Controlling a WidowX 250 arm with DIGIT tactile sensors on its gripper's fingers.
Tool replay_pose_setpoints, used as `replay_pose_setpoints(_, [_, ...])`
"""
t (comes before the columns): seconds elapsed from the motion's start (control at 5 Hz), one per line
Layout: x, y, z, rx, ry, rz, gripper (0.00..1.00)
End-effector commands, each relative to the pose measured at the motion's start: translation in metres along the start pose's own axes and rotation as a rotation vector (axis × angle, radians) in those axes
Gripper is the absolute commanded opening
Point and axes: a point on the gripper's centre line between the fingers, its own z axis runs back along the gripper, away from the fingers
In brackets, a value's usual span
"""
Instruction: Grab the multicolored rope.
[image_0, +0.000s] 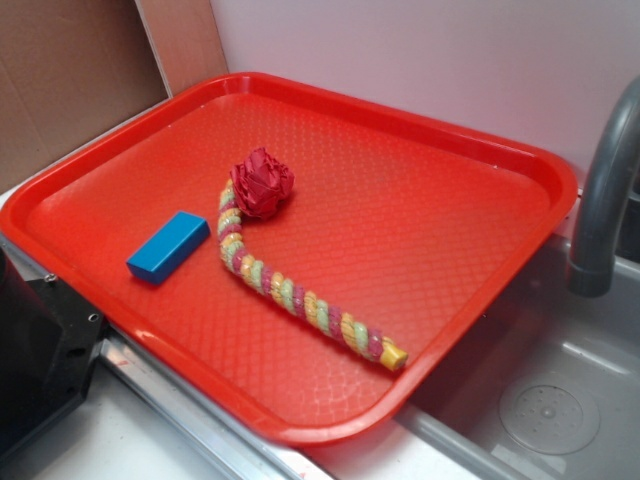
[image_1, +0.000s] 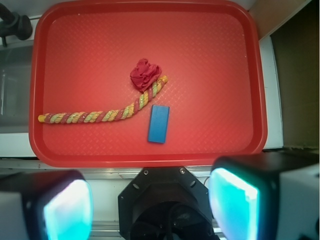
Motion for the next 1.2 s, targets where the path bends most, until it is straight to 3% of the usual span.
replay_pose_setpoints(0.0, [0.0,0.0,0.0,0.0,0.0,0.0,1.0])
replay_pose_setpoints(0.4, [0.006,-0.008,-0.004,0.098,-0.118,-0.365,1.0])
replay_pose_setpoints(0.6, [0.011,-0.015,-0.019,0.104,-0.145,-0.617,1.0])
replay_pose_setpoints(0.8, [0.02,-0.02,-0.041,0.065,-0.262,-0.858,1.0])
replay_pose_setpoints(1.0, [0.034,-0.037,-0.075,-0.002,-0.157,-1.109,1.0])
